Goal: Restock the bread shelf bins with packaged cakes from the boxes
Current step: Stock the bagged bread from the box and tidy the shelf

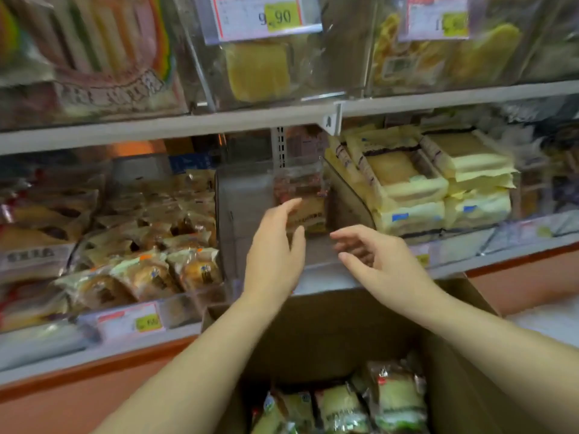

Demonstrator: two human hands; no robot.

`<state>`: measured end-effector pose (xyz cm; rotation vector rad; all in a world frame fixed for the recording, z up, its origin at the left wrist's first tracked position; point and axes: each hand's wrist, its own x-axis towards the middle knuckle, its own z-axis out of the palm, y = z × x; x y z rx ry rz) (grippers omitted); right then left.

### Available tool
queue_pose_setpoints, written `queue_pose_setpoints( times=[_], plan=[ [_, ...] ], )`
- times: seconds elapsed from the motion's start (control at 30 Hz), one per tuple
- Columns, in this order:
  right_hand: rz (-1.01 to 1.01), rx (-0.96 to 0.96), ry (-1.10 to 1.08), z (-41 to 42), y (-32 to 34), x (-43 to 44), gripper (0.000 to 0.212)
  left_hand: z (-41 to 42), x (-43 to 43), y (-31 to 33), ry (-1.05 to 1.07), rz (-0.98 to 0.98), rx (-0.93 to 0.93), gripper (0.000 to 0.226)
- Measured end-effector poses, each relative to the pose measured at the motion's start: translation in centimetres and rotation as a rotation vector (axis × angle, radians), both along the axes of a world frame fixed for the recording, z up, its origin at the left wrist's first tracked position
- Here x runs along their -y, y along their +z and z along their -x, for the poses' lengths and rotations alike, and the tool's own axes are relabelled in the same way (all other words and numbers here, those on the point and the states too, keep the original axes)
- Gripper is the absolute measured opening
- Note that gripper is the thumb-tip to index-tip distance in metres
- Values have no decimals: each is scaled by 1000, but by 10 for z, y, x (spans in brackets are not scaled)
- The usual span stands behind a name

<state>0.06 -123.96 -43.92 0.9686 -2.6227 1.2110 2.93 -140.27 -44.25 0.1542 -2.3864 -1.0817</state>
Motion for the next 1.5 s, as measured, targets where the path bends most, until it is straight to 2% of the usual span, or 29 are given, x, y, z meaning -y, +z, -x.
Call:
queue_pose_setpoints(
  times=[0.1,0.23,0.43,0.53,0.8,0.97,1.13,1.27,1.37,1.5],
  plan=[
    [-115,-108,55,-26,-30,-23,27,-46,3,-9,-78,162,-27,33],
    [-405,-91,115,-39,-72,-39,30,-85,24,-32,-147,406,110,26],
    [-1000,209,152,-22,-143,-58,51,-93,42,-55,-195,508,390,29],
    [-1201,325,137,-5,-170,-68,58,-82,43,-58,-235,582,459,31],
    [-1231,460,109,14,-223,-74,78,-56,34,-69,-363,552,542,34],
    [-1253,333,111,16,-249,-77,81,-51,38,-78,-412,506,591,33],
    [-1372,69,141,18,-253,-74,57,-51,36,-81,-420,497,582,33],
    [-1320,243,126,14,-256,-79,65,-51,36,-83,-417,479,571,32],
    [-1333,230,103,12,-256,-81,69,-51,36,-83,-420,467,568,31],
    [-1330,125,133,12,-251,-80,46,-50,36,-82,-423,466,570,32]
  ],
)
